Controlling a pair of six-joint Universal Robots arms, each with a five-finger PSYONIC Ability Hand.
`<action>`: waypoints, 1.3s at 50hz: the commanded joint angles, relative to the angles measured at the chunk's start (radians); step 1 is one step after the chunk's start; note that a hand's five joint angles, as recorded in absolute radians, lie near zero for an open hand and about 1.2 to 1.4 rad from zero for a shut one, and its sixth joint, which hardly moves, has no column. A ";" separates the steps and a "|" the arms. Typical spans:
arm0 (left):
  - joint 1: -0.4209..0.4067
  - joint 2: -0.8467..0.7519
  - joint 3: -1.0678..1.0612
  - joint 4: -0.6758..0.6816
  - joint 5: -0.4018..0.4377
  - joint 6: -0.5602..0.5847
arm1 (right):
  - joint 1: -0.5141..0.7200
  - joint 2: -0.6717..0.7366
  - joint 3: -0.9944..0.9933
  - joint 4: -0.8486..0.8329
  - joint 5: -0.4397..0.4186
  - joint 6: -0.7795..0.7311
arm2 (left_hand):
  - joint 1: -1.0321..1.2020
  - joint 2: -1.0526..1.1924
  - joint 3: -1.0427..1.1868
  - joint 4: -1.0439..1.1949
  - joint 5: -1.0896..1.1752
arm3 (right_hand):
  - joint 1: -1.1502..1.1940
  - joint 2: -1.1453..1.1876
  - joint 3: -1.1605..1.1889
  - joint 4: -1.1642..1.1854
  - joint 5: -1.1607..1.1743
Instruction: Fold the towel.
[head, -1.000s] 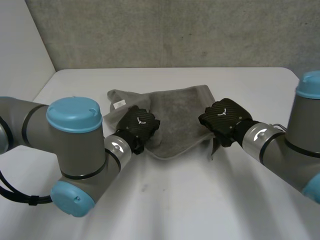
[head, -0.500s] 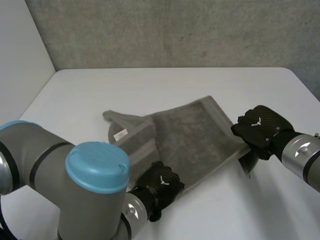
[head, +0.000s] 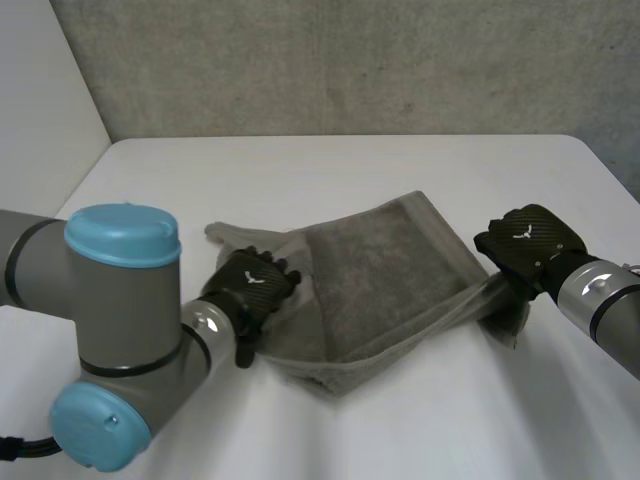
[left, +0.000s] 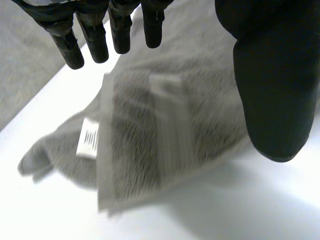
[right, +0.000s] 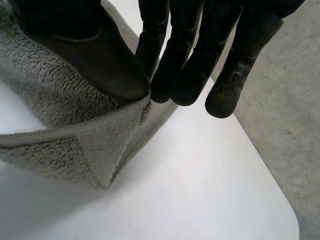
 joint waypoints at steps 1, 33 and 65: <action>0.113 -0.003 -0.066 0.028 0.052 0.005 | -0.030 0.051 -0.012 -0.015 -0.004 0.038 | 0.111 0.106 0.106 0.107 0.092 | 0.075 0.072 0.060 0.059 0.057; 0.164 -0.115 -0.060 0.089 0.205 0.008 | -0.023 0.065 0.002 -0.018 -0.004 0.040 | 0.531 0.525 0.526 0.527 0.512 | 0.075 0.072 0.060 0.059 0.057; 0.192 0.146 -0.126 0.120 0.192 0.013 | -0.030 -0.090 -0.048 0.052 0.002 0.040 | 1.209 1.203 1.204 1.205 1.190 | 0.075 0.072 0.060 0.059 0.057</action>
